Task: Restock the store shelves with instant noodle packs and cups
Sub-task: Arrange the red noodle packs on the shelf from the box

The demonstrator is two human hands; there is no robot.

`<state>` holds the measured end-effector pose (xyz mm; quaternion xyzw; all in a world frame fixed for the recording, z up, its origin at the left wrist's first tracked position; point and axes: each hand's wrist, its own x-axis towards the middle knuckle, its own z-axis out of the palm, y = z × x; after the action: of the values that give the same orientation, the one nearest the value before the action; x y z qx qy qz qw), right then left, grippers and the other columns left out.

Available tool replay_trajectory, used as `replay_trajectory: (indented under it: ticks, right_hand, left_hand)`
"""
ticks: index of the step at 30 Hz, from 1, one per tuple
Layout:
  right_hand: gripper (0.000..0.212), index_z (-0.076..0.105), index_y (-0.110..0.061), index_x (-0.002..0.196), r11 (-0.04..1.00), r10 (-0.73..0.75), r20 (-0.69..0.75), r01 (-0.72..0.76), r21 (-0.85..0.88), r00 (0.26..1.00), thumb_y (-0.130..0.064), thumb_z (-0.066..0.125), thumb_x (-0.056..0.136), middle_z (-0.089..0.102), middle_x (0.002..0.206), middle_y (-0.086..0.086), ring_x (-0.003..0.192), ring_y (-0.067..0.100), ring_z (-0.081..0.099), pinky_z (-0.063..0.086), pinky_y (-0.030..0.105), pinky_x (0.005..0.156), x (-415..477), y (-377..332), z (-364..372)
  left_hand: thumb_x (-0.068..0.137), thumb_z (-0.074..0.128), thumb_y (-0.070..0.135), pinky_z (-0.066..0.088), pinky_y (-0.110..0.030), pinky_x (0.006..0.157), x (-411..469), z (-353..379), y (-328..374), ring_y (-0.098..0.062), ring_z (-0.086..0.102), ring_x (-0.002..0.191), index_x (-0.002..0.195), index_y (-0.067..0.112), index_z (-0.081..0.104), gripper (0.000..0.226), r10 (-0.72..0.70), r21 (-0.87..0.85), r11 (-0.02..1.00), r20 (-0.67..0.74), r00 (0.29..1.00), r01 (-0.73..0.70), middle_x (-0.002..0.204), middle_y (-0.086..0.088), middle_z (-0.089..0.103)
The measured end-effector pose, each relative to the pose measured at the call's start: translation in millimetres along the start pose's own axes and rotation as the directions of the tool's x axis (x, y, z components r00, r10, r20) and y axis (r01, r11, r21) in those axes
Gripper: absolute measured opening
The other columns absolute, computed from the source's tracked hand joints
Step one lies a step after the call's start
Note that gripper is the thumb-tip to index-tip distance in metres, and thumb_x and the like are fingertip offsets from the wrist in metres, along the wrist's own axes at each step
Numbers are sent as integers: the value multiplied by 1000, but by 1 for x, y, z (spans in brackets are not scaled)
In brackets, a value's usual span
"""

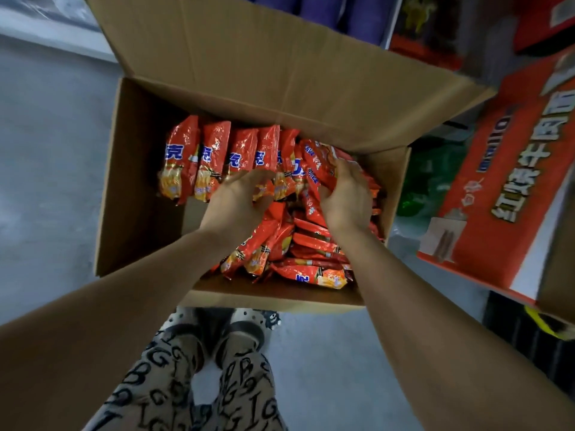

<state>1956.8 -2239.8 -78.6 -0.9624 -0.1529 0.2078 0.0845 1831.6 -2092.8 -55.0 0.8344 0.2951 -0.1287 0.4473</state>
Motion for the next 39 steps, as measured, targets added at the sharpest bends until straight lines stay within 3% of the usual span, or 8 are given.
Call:
replay_trajectory:
  ticks: [7,13,18,26,29,33,36,39]
  right_hand:
    - [51,50,-19,143,997,-20,-12,19,-73,1000,-20,62,94,52,142,7,134,28,46,37,41,112,27,15,30]
    - [29,64,-9,124,996,-74,-172,82,39,982,-21,52,100,68,119,11,112,30,63,48,47,101,16,11,12]
    - [36,61,-8,126,986,8,-155,18,166,988,-32,47,103,69,118,10,107,24,66,52,39,96,-9,-3,-34]
    - [43,58,-27,126,730,316,180,-360,581,932,-58,45,98,65,98,-4,95,19,67,53,45,94,-19,-25,-85]
    - [53,53,-27,137,610,318,386,-498,616,866,-59,52,94,67,116,0,101,20,68,53,44,97,-24,-39,-83]
    - [54,48,-26,142,478,298,539,-612,630,788,-54,53,96,69,112,-3,99,18,70,55,46,94,-32,-60,-68]
    - [54,37,-23,148,552,307,548,-614,564,778,-50,45,101,59,130,-2,110,17,62,54,34,88,-38,-71,-56]
    - [39,46,-19,139,756,269,359,-427,496,894,-37,44,104,57,126,-3,112,14,58,47,25,74,-50,-67,-41]
  left_hand:
    - [97,58,17,54,-39,91,12,17,-23,-17,63,105,135,23,54,39,-17,-49,999,14,1000,18,126,-3,62]
    - [97,58,16,55,-37,91,5,9,-20,-12,62,108,135,23,55,39,-43,-127,991,16,999,45,130,1,61]
    - [98,58,19,56,-37,89,-7,-16,2,-11,61,109,135,28,53,39,-94,-205,974,34,995,99,130,5,59]
    - [96,58,37,54,-44,93,-20,-73,26,-23,57,119,148,29,38,56,-177,-189,962,111,978,196,141,-1,52]
    - [94,59,44,54,-33,86,-23,-85,29,-9,61,101,140,33,43,50,-206,-270,930,179,962,249,123,11,60]
    - [88,71,30,57,-39,87,-24,-87,17,-12,66,100,128,29,46,47,-303,-509,759,276,912,406,113,7,66]
    - [86,73,24,55,-48,92,-28,-81,0,-17,65,108,132,29,45,54,-332,-568,703,272,903,429,120,3,63]
    - [87,71,24,52,-53,95,-35,-70,-16,-21,62,113,131,32,43,53,-380,-566,698,226,897,438,125,2,62]
